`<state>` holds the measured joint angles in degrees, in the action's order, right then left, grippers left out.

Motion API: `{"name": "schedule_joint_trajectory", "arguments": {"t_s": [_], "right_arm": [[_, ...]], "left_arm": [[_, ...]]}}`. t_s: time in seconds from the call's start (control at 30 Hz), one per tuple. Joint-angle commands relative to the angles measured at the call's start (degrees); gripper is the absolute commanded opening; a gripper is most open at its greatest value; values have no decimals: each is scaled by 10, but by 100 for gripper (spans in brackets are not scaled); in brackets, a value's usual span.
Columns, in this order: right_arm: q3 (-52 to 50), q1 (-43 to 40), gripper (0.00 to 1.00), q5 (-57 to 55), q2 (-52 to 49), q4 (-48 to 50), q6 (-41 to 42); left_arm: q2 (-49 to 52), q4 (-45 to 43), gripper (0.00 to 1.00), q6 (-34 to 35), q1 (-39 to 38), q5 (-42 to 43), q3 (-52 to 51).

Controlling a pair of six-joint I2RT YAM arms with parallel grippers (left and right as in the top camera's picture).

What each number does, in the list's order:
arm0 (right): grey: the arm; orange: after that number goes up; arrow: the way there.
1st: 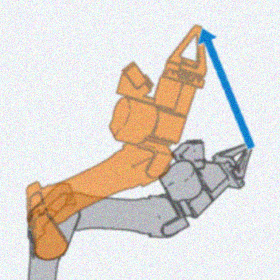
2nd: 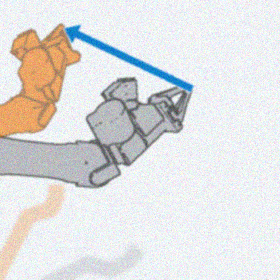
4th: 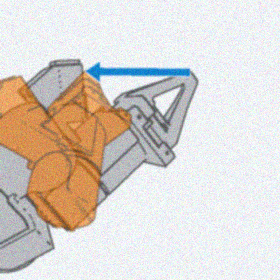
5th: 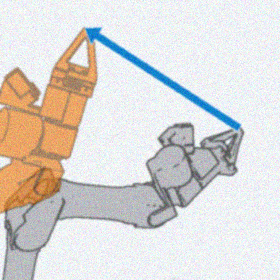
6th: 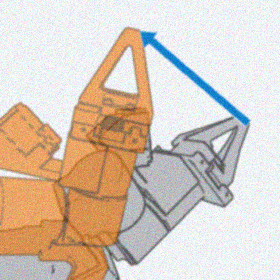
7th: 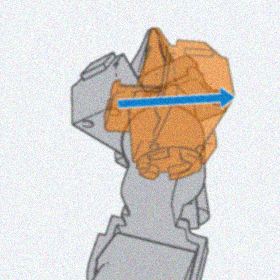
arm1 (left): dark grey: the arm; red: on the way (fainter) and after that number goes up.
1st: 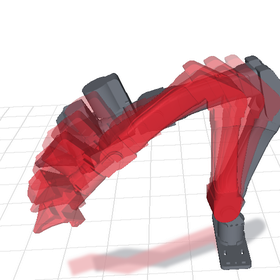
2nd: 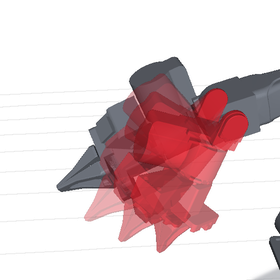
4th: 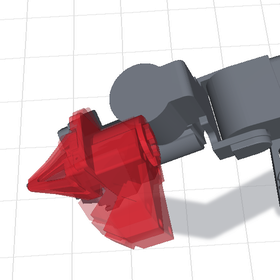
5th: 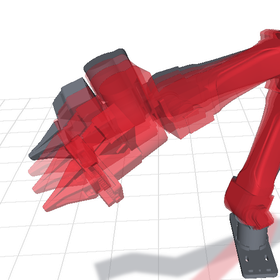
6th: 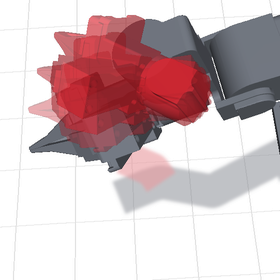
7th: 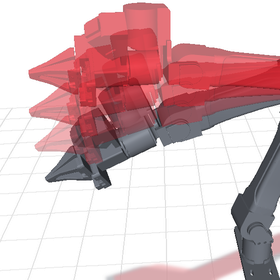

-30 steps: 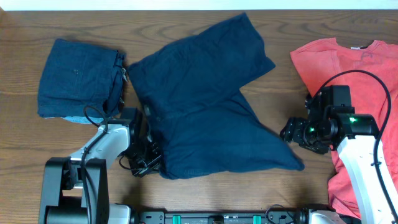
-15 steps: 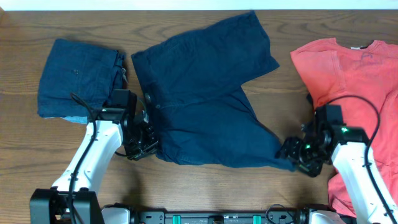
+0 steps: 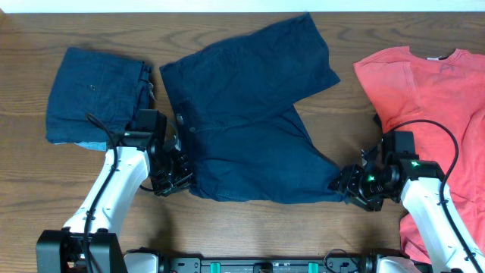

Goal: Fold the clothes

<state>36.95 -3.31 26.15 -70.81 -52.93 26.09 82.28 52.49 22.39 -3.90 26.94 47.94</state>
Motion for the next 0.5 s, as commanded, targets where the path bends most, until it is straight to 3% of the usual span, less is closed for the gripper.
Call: {"name": "schedule_joint_trajectory", "arguments": {"t_s": [0.0, 0.1, 0.23, 0.47], "right_arm": [[-2, -4, 58, 12, 3, -17, 0], [2, -4, 54, 62, 9, -13, -50], [39, 0, 59, 79, 46, -32, -71], [58, 6, 55, 49, 94, -109, 10]], "left_arm": [[-5, 4, 6, -11, 0, -6, 7], [-6, 2, 6, -13, 0, -7, 7], [-7, 1, 6, -14, 0, -7, 7], [-7, -1, 6, -14, 0, -7, 7]]}}
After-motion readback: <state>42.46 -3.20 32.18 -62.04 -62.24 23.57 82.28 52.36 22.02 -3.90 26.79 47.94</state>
